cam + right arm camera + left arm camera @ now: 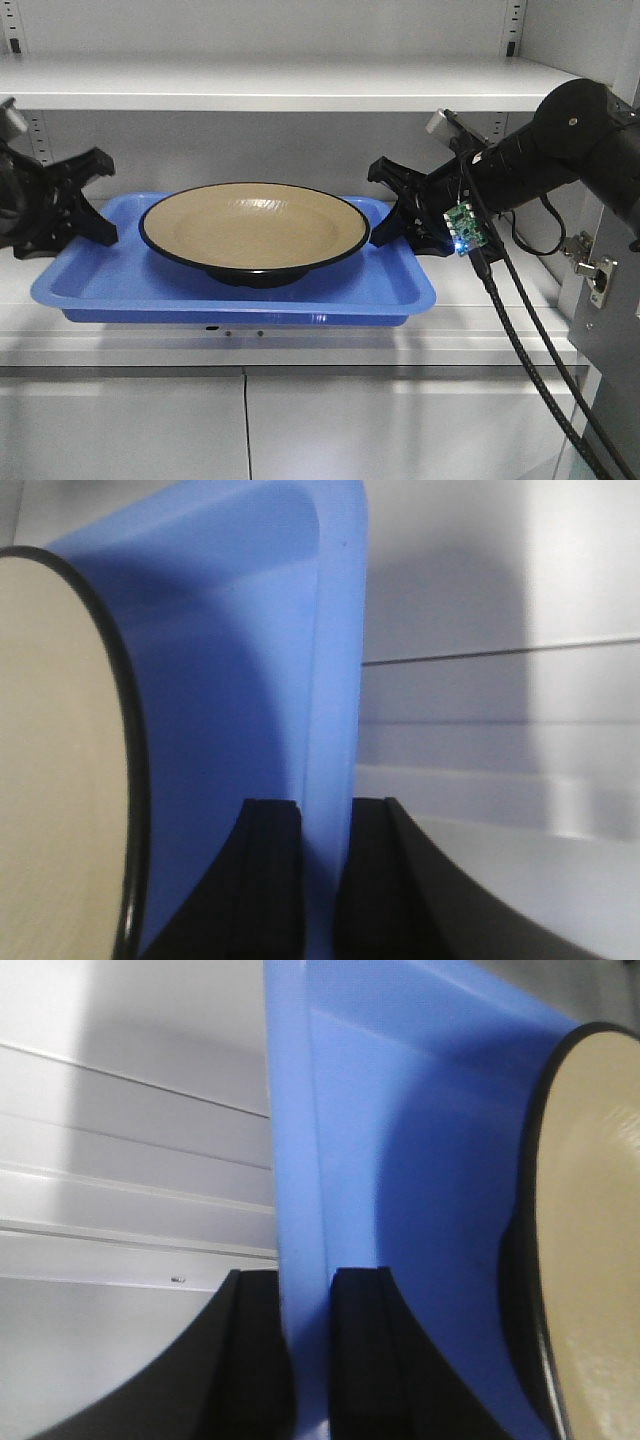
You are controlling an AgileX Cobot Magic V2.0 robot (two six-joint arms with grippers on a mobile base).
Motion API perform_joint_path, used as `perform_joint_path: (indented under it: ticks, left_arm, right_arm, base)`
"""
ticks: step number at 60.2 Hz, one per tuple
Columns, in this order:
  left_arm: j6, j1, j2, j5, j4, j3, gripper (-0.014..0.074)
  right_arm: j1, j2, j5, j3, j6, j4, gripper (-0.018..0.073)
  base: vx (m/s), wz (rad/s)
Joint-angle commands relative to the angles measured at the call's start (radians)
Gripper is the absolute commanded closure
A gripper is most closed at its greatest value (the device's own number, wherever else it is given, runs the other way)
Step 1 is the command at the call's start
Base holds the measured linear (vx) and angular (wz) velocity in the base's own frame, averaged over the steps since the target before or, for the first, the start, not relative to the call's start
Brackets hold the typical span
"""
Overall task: Place disk in tray to left cabinet
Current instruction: 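Lower the blue tray with both grippers onto the cabinet shelf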
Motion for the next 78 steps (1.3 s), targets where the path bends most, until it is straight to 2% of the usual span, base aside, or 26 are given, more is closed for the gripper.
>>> perform_joint_path:
  ticks: [1, 11, 31, 40, 57, 70, 78]
  left_arm:
    - [-0.005, -0.014, -0.016, -0.078, -0.114, -0.029, 0.0596]
    - [-0.004, -0.014, 0.021, -0.138, -0.119, -0.029, 0.0596]
    - [-0.003, -0.014, 0.1, -0.293, -0.112, -0.029, 0.0596]
    - [-0.003, -0.014, 0.157, -0.349, -0.112, -0.029, 0.0596]
    - [-0.004, -0.014, 0.257, -0.55, -0.113, -0.029, 0.0596]
    - [0.02, -0.023, 0.319, -0.644, -0.113, -0.029, 0.0596]
    - [0.023, -0.035, 0.345, -0.733, -0.112, -0.029, 0.0596]
  right_arm:
    - [0.012, -0.066, -0.12, -0.033, -0.016, 0.086, 0.0561]
    - [0.012, -0.046, -0.137, -0.033, -0.02, 0.078, 0.0561]
    - [0.012, 0.038, -0.258, -0.033, -0.042, 0.083, 0.0561]
    - [0.012, 0.08, -0.343, -0.033, -0.081, 0.089, 0.0561]
    - [0.012, 0.181, -0.497, -0.033, -0.091, 0.101, 0.0561]
    - [0.013, 0.244, -0.611, -0.033, -0.101, 0.112, 0.0561]
    - [0.013, 0.264, -0.676, -0.033, -0.143, 0.113, 0.0558]
  base:
    - [0.0, 0.0]
    - [0.0, 0.0]
    - [0.0, 0.0]
    - [0.0, 0.0]
    - [0.0, 0.0]
    - [0.0, 0.0]
    - [0.0, 0.0]
